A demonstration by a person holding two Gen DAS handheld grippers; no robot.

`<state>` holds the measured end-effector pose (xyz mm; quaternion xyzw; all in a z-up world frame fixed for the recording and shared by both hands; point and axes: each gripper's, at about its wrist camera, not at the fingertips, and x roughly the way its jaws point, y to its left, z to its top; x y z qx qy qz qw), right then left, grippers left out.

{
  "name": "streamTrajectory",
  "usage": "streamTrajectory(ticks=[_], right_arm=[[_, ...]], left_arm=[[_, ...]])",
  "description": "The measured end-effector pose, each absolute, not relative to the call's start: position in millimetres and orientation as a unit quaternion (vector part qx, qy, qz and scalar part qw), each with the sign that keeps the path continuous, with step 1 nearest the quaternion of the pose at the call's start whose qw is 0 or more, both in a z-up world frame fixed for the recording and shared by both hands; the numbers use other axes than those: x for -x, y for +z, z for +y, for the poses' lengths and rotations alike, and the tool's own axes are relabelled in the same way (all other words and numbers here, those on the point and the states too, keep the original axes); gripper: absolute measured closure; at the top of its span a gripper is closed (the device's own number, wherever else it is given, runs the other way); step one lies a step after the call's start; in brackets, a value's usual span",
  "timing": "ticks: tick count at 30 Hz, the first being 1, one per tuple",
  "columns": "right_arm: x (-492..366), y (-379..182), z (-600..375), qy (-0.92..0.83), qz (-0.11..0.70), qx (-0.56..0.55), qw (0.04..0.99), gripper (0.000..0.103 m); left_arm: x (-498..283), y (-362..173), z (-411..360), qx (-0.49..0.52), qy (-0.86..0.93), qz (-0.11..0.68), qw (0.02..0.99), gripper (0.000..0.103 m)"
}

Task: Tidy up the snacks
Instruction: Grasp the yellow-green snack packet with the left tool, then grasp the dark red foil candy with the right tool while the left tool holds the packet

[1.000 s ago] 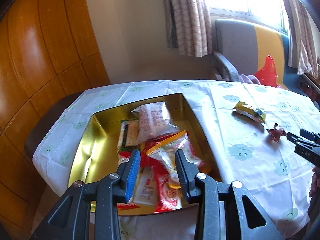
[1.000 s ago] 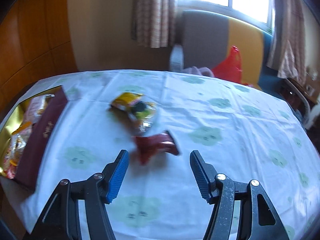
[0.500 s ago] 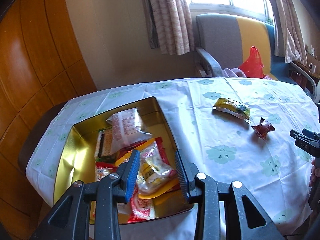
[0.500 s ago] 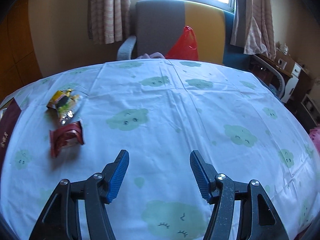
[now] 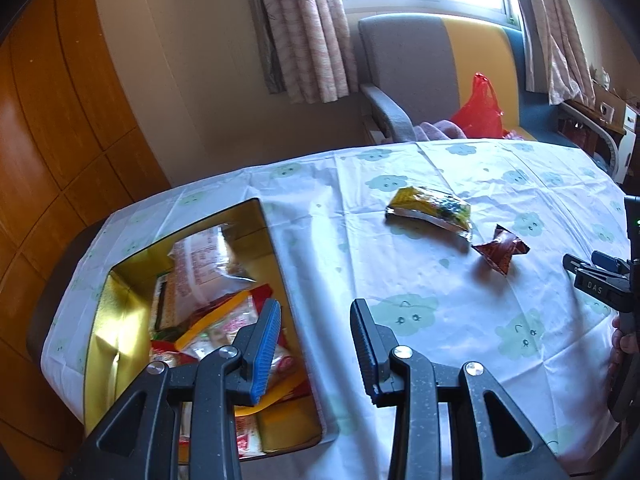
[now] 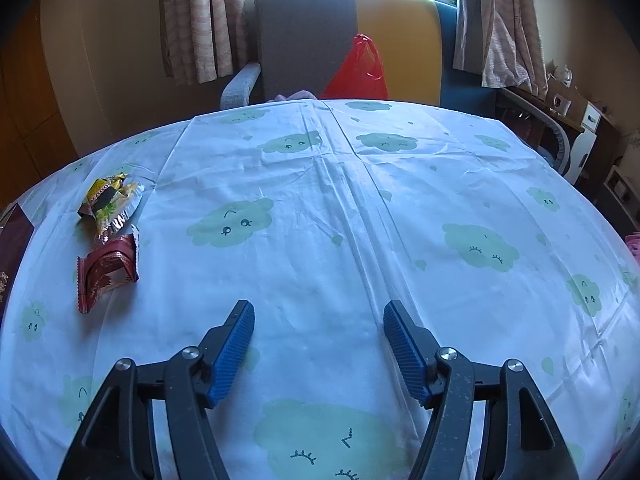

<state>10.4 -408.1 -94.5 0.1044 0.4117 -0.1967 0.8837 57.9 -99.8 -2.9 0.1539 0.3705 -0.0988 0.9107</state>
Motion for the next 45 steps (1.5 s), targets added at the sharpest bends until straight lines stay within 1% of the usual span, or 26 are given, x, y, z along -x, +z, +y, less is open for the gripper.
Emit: streamTrajectory(ticks=[10, 16, 20, 27, 33, 37, 38, 39, 40, 41, 42, 45], right_arm=[[-10, -96, -408, -0.189, 0.408, -0.107, 0.887, 0.029], [-10, -97, -408, -0.184, 0.405, -0.110, 0.889, 0.027], [-10, -97, -408, -0.181, 0.405, -0.112, 0.889, 0.024], [-10, -98, -409, -0.174, 0.401, -0.119, 0.891, 0.021], [-10, -98, -410, -0.167, 0.399, -0.125, 0.893, 0.018], [-10, -98, -410, -0.164, 0.399, -0.125, 0.893, 0.017], [-10, -98, -410, -0.164, 0.399, -0.124, 0.893, 0.017], [-10, -98, -410, -0.164, 0.399, -0.125, 0.893, 0.017], [-10, -98, -410, -0.164, 0.399, -0.126, 0.894, 0.017], [-9, -98, -411, -0.163, 0.397, -0.127, 0.894, 0.017], [-9, -98, -411, -0.162, 0.397, -0.129, 0.894, 0.017], [-8, -97, -412, -0.160, 0.397, -0.133, 0.894, 0.017]], left_arm=[[-79, -13, -132, -0.148, -0.126, 0.394, 0.898, 0.066], [-111, -24, -156, -0.114, -0.149, 0.431, 0.883, 0.066], [-143, -32, -173, -0.069, -0.166, 0.469, 0.865, 0.060], [-202, -51, -207, 0.011, -0.172, 0.523, 0.835, 0.040], [-247, -75, -229, 0.061, -0.147, 0.561, 0.813, 0.039], [-263, -87, -244, 0.050, -0.132, 0.559, 0.817, 0.038], [-264, -90, -246, 0.041, -0.131, 0.557, 0.819, 0.040], [-261, -90, -247, 0.027, -0.128, 0.549, 0.826, 0.047], [-256, -89, -248, 0.008, -0.129, 0.539, 0.832, 0.053], [-251, -89, -248, -0.002, -0.138, 0.534, 0.834, 0.062], [-246, -89, -247, -0.009, -0.148, 0.530, 0.835, 0.067], [-226, -86, -237, -0.040, -0.157, 0.516, 0.841, 0.072]])
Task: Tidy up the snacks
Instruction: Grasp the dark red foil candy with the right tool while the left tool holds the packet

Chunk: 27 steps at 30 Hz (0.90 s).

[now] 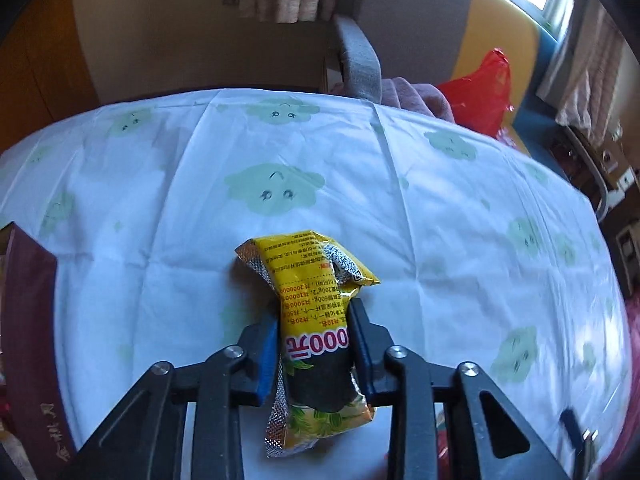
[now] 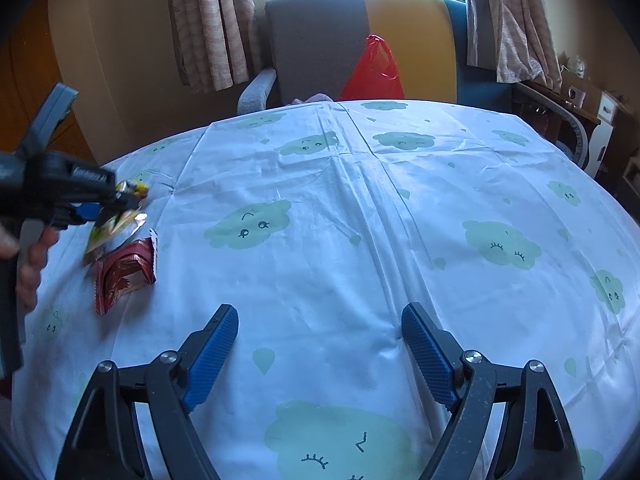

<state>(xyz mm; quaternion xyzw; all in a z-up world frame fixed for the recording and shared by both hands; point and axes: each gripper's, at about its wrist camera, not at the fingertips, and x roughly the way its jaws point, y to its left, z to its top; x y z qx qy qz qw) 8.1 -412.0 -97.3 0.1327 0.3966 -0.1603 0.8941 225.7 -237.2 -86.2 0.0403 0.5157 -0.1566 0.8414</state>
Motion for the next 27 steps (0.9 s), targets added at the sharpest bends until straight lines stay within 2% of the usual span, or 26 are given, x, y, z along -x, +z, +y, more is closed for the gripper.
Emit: streamTrajectory(ticks=[4, 10, 15, 18, 19, 25, 27], right_arm=[[-9, -95, -413, -0.157, 0.398, -0.136, 0.894, 0.020], [-17, -86, -403, -0.083, 0.401, -0.188, 0.893, 0.039], [-40, -85, -372, 0.005, 0.404, -0.251, 0.880, 0.038], [-56, -90, -358, 0.022, 0.406, -0.277, 0.871, 0.026], [-63, -91, -354, 0.021, 0.406, -0.279, 0.870, 0.026], [-95, -98, -346, -0.017, 0.414, -0.262, 0.871, 0.025], [-104, -97, -342, -0.031, 0.420, -0.245, 0.873, 0.032]], left_arm=[[-192, -82, -214, -0.064, -0.170, 0.505, 0.844, 0.074], [-144, -77, -179, -0.090, -0.182, 0.490, 0.848, 0.075], [-124, -72, -159, -0.085, -0.179, 0.484, 0.852, 0.075], [-115, -64, -150, -0.085, -0.175, 0.471, 0.860, 0.075], [-112, -61, -147, -0.085, -0.172, 0.466, 0.864, 0.075], [-100, -41, -133, -0.087, -0.158, 0.435, 0.882, 0.075], [-96, -35, -130, -0.085, -0.156, 0.427, 0.887, 0.075]])
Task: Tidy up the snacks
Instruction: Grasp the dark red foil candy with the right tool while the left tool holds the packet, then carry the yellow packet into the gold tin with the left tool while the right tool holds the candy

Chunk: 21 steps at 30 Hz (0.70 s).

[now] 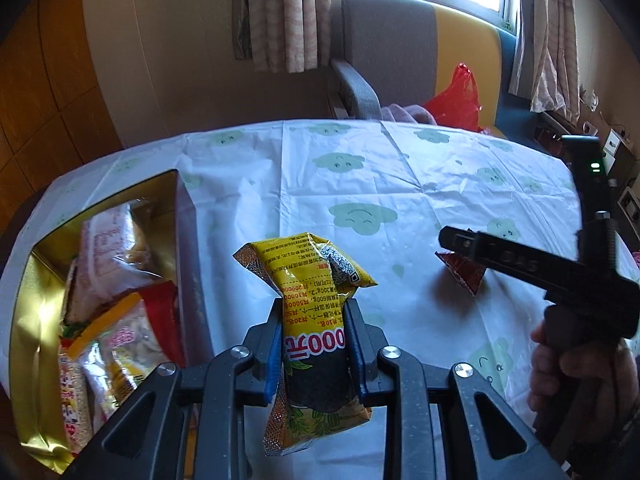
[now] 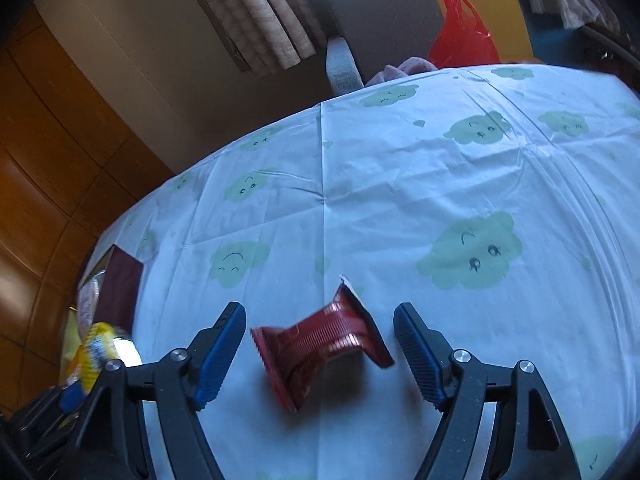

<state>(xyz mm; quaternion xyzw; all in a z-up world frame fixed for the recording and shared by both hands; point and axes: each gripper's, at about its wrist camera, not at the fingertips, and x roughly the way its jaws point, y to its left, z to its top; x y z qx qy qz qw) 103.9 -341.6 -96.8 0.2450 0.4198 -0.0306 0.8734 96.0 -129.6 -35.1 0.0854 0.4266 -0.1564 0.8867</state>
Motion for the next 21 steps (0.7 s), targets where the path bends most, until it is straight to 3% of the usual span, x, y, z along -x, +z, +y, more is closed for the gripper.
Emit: streamTrajectory(ticks=[5, 13, 21], right_arm=[[-112, -95, -323, -0.039, 0.437, -0.169, 0.883, 0.061], [-82, -90, -284, 0.030, 0.430, -0.044, 0.901, 0.064], [-64, -98, -291, 0.024, 0.421, -0.046, 0.906, 0.065]], left_arm=[[-87, -22, -118, -0.079, -0.148, 0.409, 0.897, 0.075], [-77, -8, -94, -0.068, -0.126, 0.392, 0.909, 0.075], [-63, 1, -67, -0.062, -0.103, 0.379, 0.918, 0.075]])
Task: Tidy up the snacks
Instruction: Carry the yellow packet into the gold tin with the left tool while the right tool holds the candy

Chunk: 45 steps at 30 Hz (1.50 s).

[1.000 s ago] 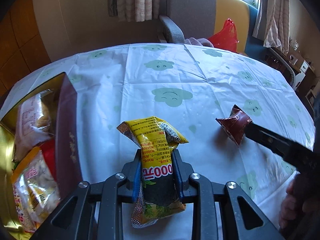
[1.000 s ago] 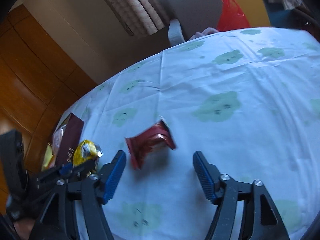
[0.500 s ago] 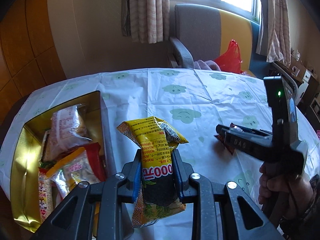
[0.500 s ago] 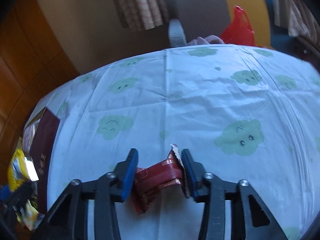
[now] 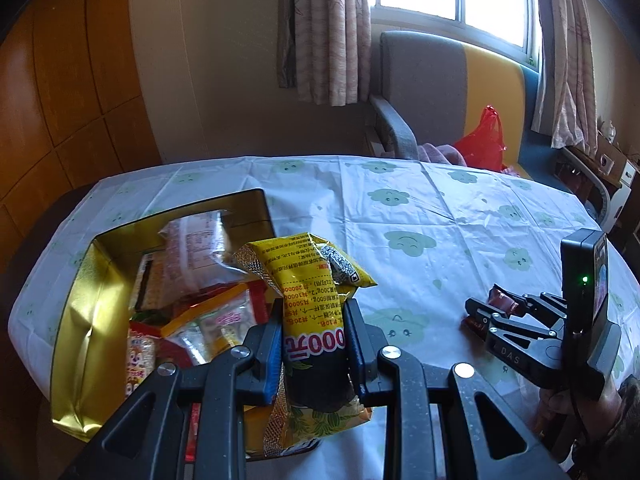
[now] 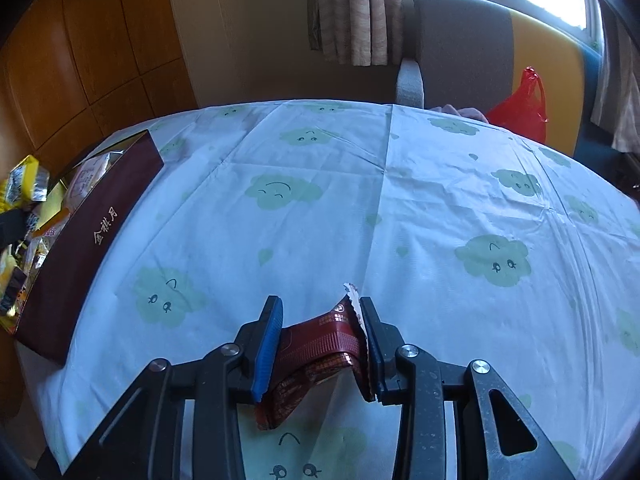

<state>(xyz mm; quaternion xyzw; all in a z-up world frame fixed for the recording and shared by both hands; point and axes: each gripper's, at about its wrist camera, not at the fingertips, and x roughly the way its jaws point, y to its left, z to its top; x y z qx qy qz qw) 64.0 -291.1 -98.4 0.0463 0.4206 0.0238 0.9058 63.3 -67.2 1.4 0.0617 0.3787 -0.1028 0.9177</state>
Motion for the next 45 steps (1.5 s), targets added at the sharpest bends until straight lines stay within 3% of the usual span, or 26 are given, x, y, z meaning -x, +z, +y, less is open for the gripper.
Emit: streamTrajectory(ticks=[19, 31, 45], right_arm=[[-64, -101, -281, 0.004, 0.416, -0.012, 0.909, 0.066], [-63, -101, -282, 0.005, 0.413, -0.013, 0.911, 0.066], [-63, -100, -282, 0.006, 0.413, -0.014, 0.911, 0.065]], left_arm=[[-48, 5, -2, -0.032, -0.041, 0.374, 0.926, 0.075], [-45, -6, 105, 0.057, 0.045, 0.405, 0.912, 0.075], [-94, -41, 81, 0.070, 0.016, 0.434, 0.898, 0.071]])
